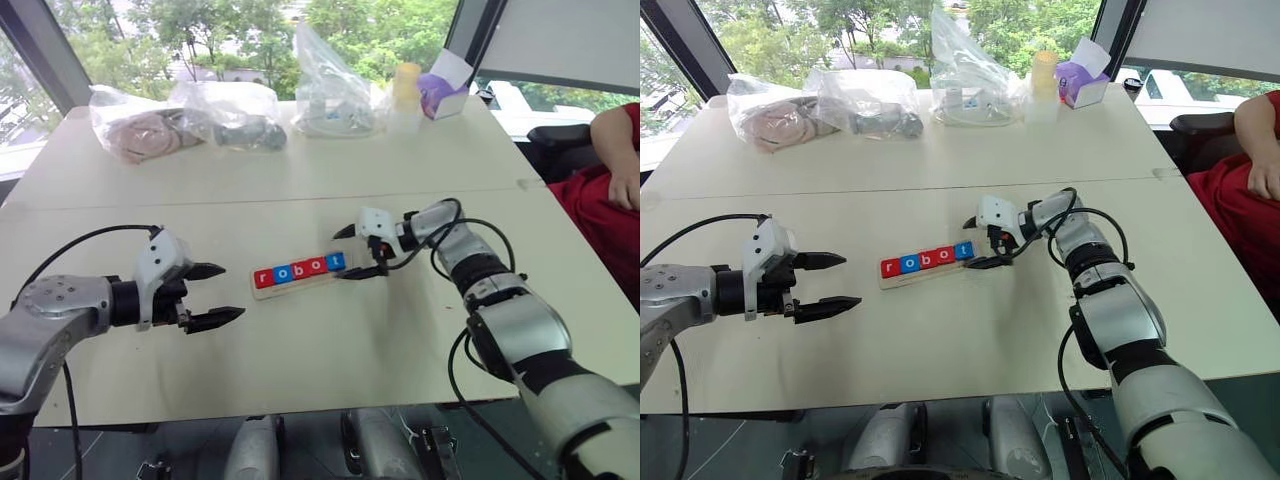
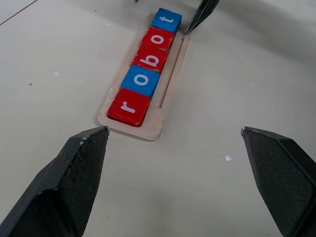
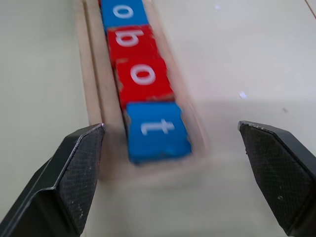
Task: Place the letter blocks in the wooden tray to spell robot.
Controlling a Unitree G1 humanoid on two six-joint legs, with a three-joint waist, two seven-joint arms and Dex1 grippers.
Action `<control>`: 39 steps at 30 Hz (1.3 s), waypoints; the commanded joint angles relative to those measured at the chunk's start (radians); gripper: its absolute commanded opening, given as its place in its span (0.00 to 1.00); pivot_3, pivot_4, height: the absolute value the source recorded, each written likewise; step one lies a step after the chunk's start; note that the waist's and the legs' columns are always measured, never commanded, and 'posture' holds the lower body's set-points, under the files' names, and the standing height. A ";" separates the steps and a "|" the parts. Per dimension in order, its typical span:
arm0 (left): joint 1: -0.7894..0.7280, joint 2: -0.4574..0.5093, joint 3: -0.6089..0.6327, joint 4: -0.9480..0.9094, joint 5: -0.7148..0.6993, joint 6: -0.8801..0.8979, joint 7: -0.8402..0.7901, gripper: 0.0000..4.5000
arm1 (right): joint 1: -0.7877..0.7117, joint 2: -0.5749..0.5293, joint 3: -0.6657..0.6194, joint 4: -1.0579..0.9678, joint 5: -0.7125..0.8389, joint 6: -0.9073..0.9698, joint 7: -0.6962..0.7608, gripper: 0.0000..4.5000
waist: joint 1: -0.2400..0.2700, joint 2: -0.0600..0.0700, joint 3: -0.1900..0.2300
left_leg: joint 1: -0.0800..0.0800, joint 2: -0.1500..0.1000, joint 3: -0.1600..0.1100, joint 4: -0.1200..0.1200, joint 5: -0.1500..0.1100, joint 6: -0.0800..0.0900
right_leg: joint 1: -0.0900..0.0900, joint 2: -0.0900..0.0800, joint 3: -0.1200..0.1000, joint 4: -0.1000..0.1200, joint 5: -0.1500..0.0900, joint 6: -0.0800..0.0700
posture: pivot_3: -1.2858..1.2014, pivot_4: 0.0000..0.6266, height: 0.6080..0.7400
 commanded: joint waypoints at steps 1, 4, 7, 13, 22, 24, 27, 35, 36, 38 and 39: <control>-0.006 0.010 0.013 -0.012 0.003 -0.010 0.001 1.00 | -0.004 -0.037 -0.022 -0.044 0.001 -0.015 -0.002 0.99 | 0.000 0.000 0.000 | 0.000 0.000 0.000 0.000 0.000 0.000 | 0.000 0.000 0.000 0.000 0.000 0.000 | 0.52 0.24 1.00; -0.014 0.011 0.007 -0.005 0.005 -0.011 -0.002 1.00 | -0.002 -0.053 -0.024 -0.043 -0.005 -0.023 -0.045 0.99 | -0.004 0.000 0.000 | 0.000 0.000 0.000 0.000 0.000 0.000 | 0.000 0.001 0.000 0.000 0.000 0.000 | 0.52 0.24 1.00; -0.028 0.009 -0.005 0.006 0.010 -0.015 -0.005 1.00 | -0.007 -0.052 -0.028 -0.032 -0.007 -0.024 -0.078 0.99 | -0.008 0.000 0.000 | 0.000 0.000 0.000 0.000 0.000 0.000 | 0.000 0.001 0.000 0.000 0.000 0.000 | 0.52 0.24 1.00; -0.041 0.006 -0.015 0.013 0.014 -0.019 -0.008 1.00 | -0.016 -0.022 -0.036 -0.026 -0.004 -0.012 -0.111 0.99 | -0.013 0.000 0.000 | 0.000 0.000 0.000 0.000 0.000 0.000 | 0.000 0.001 0.000 0.000 0.000 0.000 | 0.52 0.24 1.00; -0.036 0.004 -0.020 0.005 0.019 -0.016 -0.002 1.00 | -0.031 0.032 -0.047 -0.007 0.001 0.003 -0.166 0.99 | -0.024 0.000 0.000 | 0.000 0.000 -0.001 0.000 0.000 0.000 | 0.000 0.001 0.000 0.000 0.000 0.000 | 0.52 0.24 1.00; -0.034 0.004 -0.019 0.004 0.020 -0.015 -0.002 1.00 | -0.029 0.034 -0.044 -0.005 -0.005 -0.001 -0.171 0.99 | -0.025 0.000 0.000 | 0.000 0.000 -0.001 0.000 0.000 0.000 | 0.000 0.001 0.000 0.000 0.000 0.000 | 0.52 0.24 1.00; -0.031 0.006 -0.013 0.004 0.020 -0.013 -0.002 1.00 | -0.027 0.030 -0.042 -0.003 -0.008 -0.001 -0.170 0.99 | -0.024 0.000 0.000 | 0.000 0.000 -0.002 0.000 0.000 0.000 | 0.000 0.001 0.000 0.000 0.000 0.000 | 0.52 0.24 1.00; -0.023 0.008 -0.010 0.008 0.024 -0.016 -0.004 1.00 | -0.027 -0.008 -0.050 -0.008 -0.010 -0.017 -0.207 0.99 | -0.024 0.000 0.000 | 0.000 0.000 -0.003 0.000 0.000 0.000 | 0.000 0.001 0.000 0.000 0.000 0.000 | 0.52 0.24 1.00; -0.023 0.007 -0.011 0.008 0.024 -0.017 -0.004 1.00 | -0.026 -0.010 -0.052 -0.010 -0.008 -0.016 -0.207 0.99 | -0.024 0.000 0.000 | 0.000 0.000 -0.002 0.000 0.000 0.000 | 0.000 0.000 0.000 0.000 0.000 0.000 | 0.52 0.24 1.00; -0.025 0.007 -0.011 0.012 0.025 -0.018 -0.004 1.00 | -0.022 -0.020 -0.054 -0.018 -0.007 -0.014 -0.209 0.99 | -0.025 0.000 0.000 | 0.000 0.000 -0.003 0.000 0.000 0.000 | 0.000 0.001 0.000 0.000 0.000 0.000 | 0.52 0.24 1.00; -0.024 0.006 -0.007 0.013 0.027 -0.021 -0.002 1.00 | -0.014 -0.032 -0.060 -0.028 -0.002 -0.009 -0.205 0.99 | -0.025 0.000 0.000 | 0.000 0.000 -0.003 0.000 0.000 0.000 | 0.000 0.001 0.000 0.000 0.000 0.000 | 0.52 0.24 1.00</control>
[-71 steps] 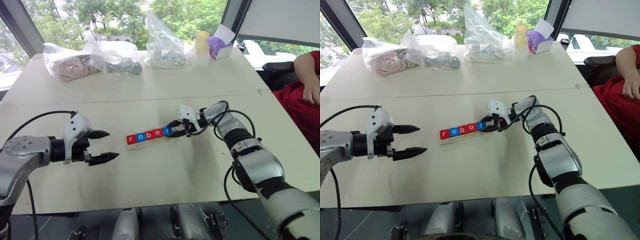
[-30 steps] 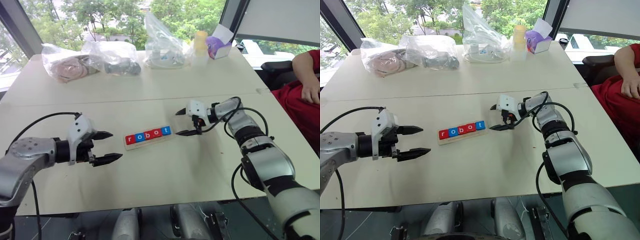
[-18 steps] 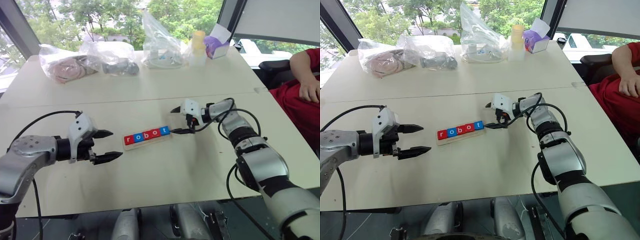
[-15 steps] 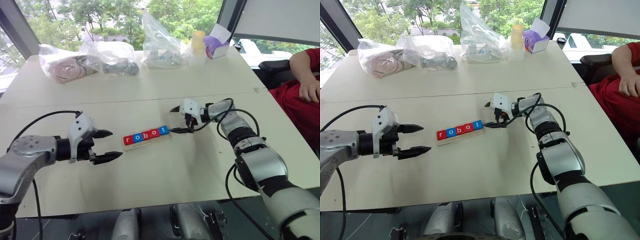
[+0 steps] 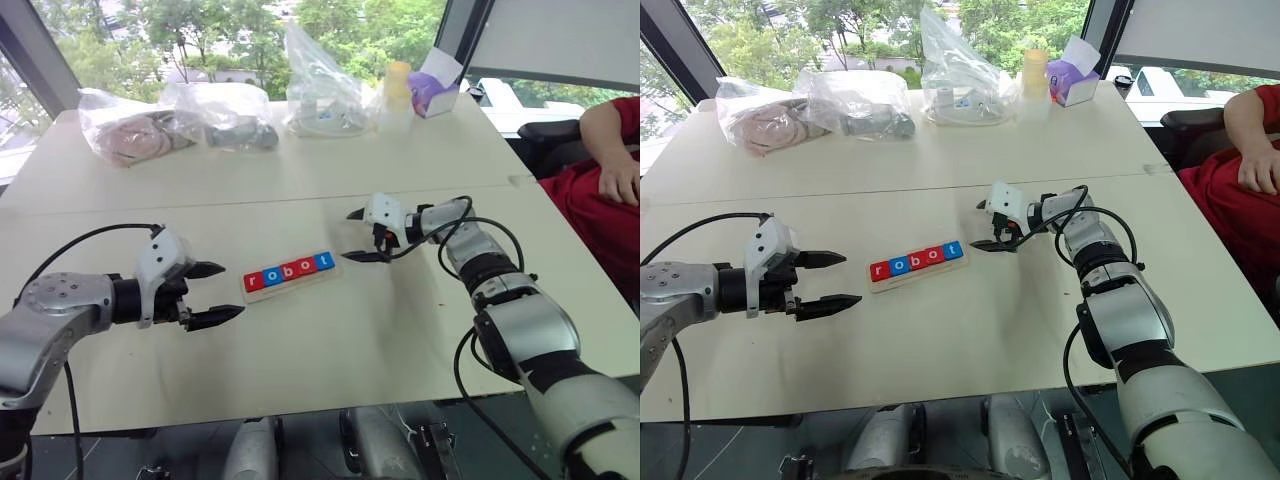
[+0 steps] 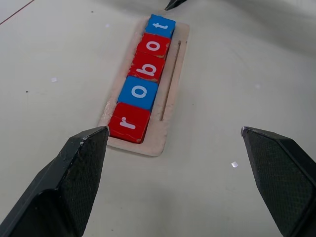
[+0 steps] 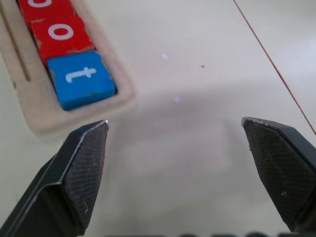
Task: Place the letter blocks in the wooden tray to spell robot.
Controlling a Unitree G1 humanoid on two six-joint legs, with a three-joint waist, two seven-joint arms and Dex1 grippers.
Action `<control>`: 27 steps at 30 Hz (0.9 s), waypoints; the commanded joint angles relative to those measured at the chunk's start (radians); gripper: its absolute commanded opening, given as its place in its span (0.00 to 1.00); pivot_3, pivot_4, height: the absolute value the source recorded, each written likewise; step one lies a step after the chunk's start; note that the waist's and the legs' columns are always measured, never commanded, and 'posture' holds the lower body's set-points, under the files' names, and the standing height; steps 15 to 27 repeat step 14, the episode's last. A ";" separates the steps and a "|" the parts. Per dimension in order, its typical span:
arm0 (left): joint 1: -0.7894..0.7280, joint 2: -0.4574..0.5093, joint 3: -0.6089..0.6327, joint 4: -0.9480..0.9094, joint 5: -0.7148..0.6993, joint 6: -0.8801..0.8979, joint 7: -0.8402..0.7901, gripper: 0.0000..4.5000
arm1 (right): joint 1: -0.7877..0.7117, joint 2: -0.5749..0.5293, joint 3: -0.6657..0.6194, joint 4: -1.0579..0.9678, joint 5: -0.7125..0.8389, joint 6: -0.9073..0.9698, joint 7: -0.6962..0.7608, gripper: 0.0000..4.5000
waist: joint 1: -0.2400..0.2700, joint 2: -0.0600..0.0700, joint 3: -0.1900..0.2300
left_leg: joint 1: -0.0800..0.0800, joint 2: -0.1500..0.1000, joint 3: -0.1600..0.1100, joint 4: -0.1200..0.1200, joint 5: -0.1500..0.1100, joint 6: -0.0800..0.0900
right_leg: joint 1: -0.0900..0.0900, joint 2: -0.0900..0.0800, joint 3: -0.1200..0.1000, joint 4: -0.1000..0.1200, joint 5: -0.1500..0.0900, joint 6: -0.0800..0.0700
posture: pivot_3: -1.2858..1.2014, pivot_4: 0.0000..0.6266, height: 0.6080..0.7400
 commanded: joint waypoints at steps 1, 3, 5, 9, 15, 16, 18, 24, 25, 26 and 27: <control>-0.003 0.005 0.021 -0.008 0.006 -0.016 0.006 1.00 | -0.005 -0.041 -0.041 -0.046 0.024 0.002 0.011 0.99 | 0.000 0.000 0.000 | 0.000 0.000 0.000 0.000 0.000 0.000 | 0.000 0.000 0.000 0.000 0.000 0.000 | 0.52 0.24 1.00; 0.013 0.006 0.051 -0.015 -0.015 -0.002 0.005 1.00 | 0.033 -0.070 -0.060 -0.099 0.056 0.050 0.061 0.99 | 0.002 0.000 0.000 | 0.000 0.000 0.000 0.000 0.000 0.000 | 0.000 0.000 0.000 0.000 0.000 0.000 | 0.52 0.24 1.00; 0.054 0.017 0.098 -0.024 -0.025 0.006 -0.001 1.00 | 0.145 -0.120 -0.089 -0.286 0.130 0.182 0.151 0.99 | 0.006 0.000 0.000 | 0.000 0.000 0.000 0.000 0.000 0.000 | 0.000 -0.001 0.000 0.000 0.000 0.000 | 0.52 0.24 1.00; 0.178 0.029 0.201 -0.040 -0.019 0.001 -0.008 1.00 | 0.466 -0.219 -0.156 -0.852 0.260 0.540 0.133 0.99 | 0.025 0.000 0.000 | -0.001 0.001 -0.003 -0.001 0.000 0.000 | 0.000 -0.002 -0.001 -0.001 -0.001 0.001 | 0.52 0.24 1.00; 0.263 -0.012 0.292 -0.051 -0.042 -0.007 0.017 1.00 | 0.759 -0.265 -0.244 -1.353 0.358 0.876 -0.026 0.99 | 0.026 0.001 0.000 | -0.001 0.001 -0.003 -0.001 0.000 0.000 | -0.001 -0.002 0.000 0.000 -0.002 -0.002 | 0.52 0.24 1.00; 0.263 -0.012 0.292 -0.051 -0.042 -0.007 0.017 1.00 | 0.759 -0.265 -0.244 -1.353 0.358 0.876 -0.026 0.99 | 0.026 0.001 0.000 | -0.001 0.001 -0.003 -0.001 0.000 0.000 | -0.001 -0.002 0.000 0.000 -0.002 -0.002 | 0.52 0.24 1.00; 0.263 -0.012 0.292 -0.051 -0.042 -0.007 0.017 1.00 | 0.759 -0.265 -0.244 -1.353 0.358 0.876 -0.026 0.99 | 0.026 0.001 0.000 | -0.001 0.001 -0.003 -0.001 0.000 0.000 | -0.001 -0.002 0.000 0.000 -0.002 -0.002 | 0.52 0.24 1.00; 0.263 -0.012 0.292 -0.051 -0.042 -0.007 0.017 1.00 | 0.759 -0.265 -0.244 -1.353 0.358 0.876 -0.026 0.99 | 0.026 0.001 0.000 | -0.001 0.001 -0.003 -0.001 0.000 0.000 | -0.001 -0.002 0.000 0.000 -0.002 -0.002 | 0.52 0.24 1.00; 0.263 -0.012 0.292 -0.051 -0.042 -0.007 0.017 1.00 | 0.759 -0.265 -0.244 -1.353 0.358 0.876 -0.026 0.99 | 0.026 0.001 0.000 | -0.001 0.001 -0.003 -0.001 0.000 0.000 | -0.001 -0.002 0.000 0.000 -0.002 -0.002 | 0.52 0.24 1.00; 0.263 -0.012 0.292 -0.051 -0.042 -0.007 0.017 1.00 | 0.759 -0.265 -0.244 -1.353 0.358 0.876 -0.026 0.99 | 0.026 0.001 0.000 | -0.001 0.001 -0.003 -0.001 0.000 0.000 | -0.001 -0.002 0.000 0.000 -0.002 -0.002 | 0.52 0.24 1.00; 0.263 -0.012 0.292 -0.051 -0.042 -0.007 0.017 1.00 | 0.759 -0.265 -0.244 -1.353 0.358 0.876 -0.026 0.99 | 0.026 0.001 0.000 | -0.001 0.001 -0.003 -0.001 0.000 0.000 | -0.001 -0.002 0.000 0.000 -0.002 -0.002 | 0.52 0.24 1.00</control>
